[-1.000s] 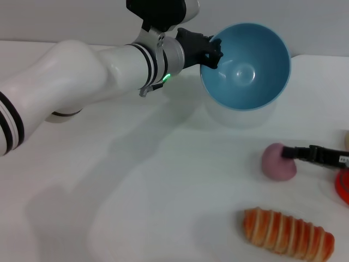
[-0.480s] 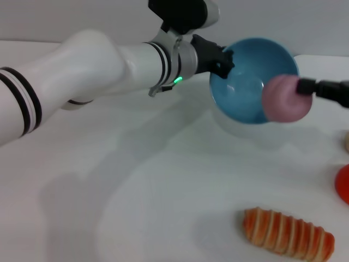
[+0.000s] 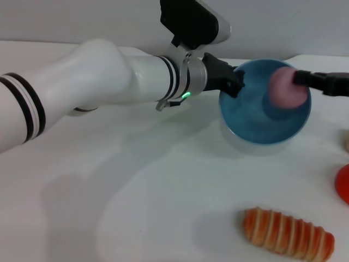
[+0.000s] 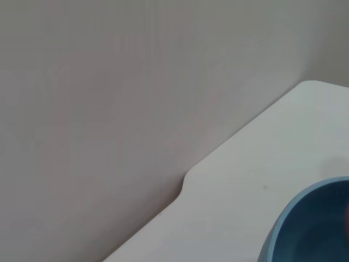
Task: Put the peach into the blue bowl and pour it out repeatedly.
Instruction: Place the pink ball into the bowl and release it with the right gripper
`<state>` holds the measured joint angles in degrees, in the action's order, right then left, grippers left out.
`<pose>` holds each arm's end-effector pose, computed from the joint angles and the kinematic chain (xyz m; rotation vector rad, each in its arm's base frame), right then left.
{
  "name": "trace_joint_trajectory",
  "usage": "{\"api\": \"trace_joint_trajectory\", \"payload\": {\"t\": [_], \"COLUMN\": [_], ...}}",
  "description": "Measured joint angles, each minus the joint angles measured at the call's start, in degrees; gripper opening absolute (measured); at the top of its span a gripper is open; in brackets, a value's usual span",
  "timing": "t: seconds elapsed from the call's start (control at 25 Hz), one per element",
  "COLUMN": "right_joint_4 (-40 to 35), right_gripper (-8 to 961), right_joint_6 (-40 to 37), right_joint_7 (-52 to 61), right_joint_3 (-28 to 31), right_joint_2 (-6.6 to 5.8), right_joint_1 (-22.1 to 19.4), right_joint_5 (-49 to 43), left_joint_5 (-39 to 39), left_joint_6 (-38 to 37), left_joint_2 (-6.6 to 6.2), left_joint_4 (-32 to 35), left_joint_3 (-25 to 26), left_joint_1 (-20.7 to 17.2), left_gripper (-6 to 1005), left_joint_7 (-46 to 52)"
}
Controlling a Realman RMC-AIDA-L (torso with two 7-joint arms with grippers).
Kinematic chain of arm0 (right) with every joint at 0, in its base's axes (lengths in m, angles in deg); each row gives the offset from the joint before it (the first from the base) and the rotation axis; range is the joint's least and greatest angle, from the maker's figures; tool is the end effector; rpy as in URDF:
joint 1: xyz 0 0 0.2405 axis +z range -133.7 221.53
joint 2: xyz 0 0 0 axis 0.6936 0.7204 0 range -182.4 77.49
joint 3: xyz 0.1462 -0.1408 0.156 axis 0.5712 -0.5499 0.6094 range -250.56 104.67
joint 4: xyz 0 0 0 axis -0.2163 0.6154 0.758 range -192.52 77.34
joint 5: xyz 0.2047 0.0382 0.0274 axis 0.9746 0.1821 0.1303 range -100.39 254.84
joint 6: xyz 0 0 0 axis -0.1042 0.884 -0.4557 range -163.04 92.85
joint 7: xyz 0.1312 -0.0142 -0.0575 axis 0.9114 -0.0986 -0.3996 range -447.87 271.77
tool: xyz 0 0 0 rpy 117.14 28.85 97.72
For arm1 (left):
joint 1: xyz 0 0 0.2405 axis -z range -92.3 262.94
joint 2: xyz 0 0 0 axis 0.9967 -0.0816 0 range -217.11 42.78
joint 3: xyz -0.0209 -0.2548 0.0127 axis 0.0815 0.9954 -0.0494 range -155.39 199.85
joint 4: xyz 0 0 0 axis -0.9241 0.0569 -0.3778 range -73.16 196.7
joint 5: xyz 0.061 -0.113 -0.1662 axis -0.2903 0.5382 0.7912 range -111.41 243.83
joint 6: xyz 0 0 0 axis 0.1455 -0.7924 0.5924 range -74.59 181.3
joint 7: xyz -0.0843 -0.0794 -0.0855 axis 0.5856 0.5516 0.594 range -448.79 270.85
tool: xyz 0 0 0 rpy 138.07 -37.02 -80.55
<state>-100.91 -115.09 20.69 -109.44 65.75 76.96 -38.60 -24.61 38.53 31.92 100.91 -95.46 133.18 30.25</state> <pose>0.2600 0.3741 0.0342 -2.4054 1.1700 0.7246 -0.1334 0.4122 -0.1335 -2.4746 -0.5228 -0.2177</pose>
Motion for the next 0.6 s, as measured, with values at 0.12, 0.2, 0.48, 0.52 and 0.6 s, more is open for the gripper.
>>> {"api": "trace_joint_trajectory", "payload": {"t": [0.12,0.2,0.48,0.52,0.6], "right_joint_4": [1.8,2.5,4.1,4.4,5.6], "right_gripper": [37,37,308,353,364], "right_joint_6": [1.4,2.6,6.0,6.5,7.0], "right_joint_7": [-3.0,-4.5,-8.1,-9.8,-14.3], "right_joint_3": [-0.8,-0.8,-0.5,-0.3,-0.3], "right_joint_2": [0.05,0.19,0.4,0.48,0.49], "right_joint_1": [0.9,1.1,0.8,0.4,-0.8], "right_joint_5": [0.1,0.3,2.7,4.7,11.1], "left_joint_5": [0.0,0.0,0.0,0.0,0.0], "left_joint_6": [-0.1,-0.1,0.4,0.7,0.8], "left_joint_2": [0.0,0.0,0.0,0.0,-0.01], "left_joint_4": [0.0,0.2,0.2,0.2,0.2], "left_joint_3": [-0.7,-1.0,-1.6,-1.8,-1.9], "left_joint_1": [0.0,0.0,-0.2,-0.3,-0.3], "left_gripper": [0,0,0,0,-1], "left_joint_7": [0.5,0.8,1.3,1.3,1.3]}}
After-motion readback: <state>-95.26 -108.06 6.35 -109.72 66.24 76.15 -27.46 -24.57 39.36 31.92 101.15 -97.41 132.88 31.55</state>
